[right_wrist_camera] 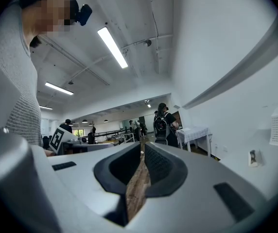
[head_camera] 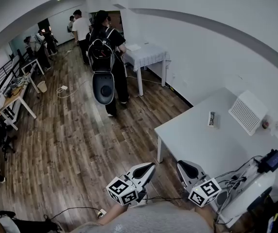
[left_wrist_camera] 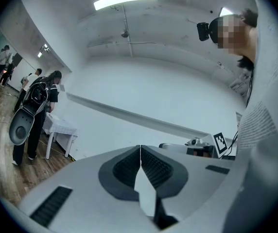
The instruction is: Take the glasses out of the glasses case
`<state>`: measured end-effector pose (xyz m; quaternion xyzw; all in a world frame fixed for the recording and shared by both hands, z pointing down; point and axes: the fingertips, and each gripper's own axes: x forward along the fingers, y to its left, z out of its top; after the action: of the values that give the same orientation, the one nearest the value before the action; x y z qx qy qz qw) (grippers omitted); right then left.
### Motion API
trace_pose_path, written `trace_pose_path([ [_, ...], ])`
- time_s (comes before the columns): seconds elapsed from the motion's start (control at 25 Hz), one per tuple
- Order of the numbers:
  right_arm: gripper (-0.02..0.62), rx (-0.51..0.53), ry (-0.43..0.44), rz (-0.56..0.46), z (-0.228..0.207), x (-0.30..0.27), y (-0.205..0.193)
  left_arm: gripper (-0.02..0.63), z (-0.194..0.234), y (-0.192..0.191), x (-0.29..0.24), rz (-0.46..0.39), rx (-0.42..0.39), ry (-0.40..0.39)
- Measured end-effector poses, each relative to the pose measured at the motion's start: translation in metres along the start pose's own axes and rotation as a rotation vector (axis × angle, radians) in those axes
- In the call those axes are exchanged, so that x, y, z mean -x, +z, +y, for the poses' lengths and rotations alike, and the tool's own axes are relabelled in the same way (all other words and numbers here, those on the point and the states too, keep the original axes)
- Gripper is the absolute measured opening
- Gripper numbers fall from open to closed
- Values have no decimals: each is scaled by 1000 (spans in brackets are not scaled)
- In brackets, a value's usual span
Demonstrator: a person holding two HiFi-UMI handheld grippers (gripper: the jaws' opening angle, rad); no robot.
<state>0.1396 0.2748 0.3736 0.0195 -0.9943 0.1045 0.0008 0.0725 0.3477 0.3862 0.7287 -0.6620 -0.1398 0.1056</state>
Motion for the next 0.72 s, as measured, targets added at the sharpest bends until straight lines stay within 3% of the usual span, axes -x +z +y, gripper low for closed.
trace_pose_path([
  [0.28, 18, 5, -55, -25, -10, -41, 12, 14, 46, 27, -16, -11, -15, -54],
  [0.72, 17, -5, -171, -63, -38, -93, 16, 14, 108, 39, -35, 36, -16, -168],
])
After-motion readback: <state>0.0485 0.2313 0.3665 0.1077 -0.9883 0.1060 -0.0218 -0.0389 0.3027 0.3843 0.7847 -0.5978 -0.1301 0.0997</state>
